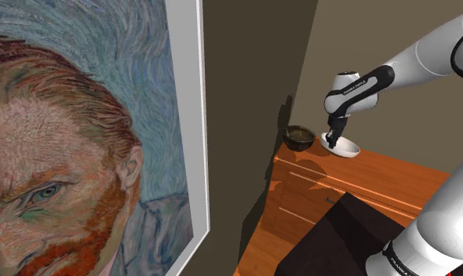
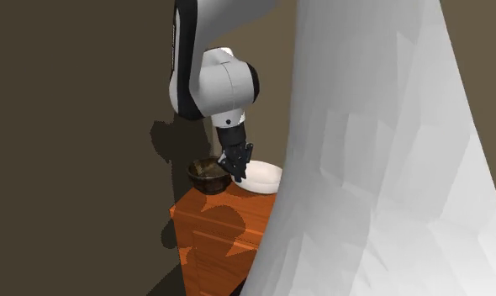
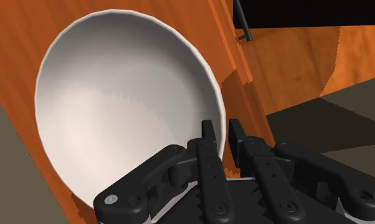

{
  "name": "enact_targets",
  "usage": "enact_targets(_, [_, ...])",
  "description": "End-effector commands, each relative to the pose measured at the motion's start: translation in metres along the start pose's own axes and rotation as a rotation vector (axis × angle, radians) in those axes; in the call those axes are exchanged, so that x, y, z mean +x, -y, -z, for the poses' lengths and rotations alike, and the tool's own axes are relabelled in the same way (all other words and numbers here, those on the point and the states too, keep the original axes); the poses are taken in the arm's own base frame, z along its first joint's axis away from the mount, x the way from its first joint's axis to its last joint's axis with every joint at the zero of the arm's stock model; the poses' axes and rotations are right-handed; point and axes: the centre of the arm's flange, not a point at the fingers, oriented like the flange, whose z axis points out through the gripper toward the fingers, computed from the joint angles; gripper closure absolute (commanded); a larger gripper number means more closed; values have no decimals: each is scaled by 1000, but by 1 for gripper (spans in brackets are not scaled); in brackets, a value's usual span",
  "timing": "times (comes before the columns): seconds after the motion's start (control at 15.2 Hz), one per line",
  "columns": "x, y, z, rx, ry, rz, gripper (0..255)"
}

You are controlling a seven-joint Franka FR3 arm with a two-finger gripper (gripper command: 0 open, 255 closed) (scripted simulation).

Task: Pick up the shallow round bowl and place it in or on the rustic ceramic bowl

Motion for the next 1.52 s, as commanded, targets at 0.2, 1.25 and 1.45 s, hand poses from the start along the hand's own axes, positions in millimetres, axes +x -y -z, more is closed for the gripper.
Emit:
enact_targets(0.2, [-3,-3,27,0,0,0,255])
enact_targets(1.25, [79,3,100,0,0,0,255])
enact_targets(1.45, [116,7,112,0,0,0,255])
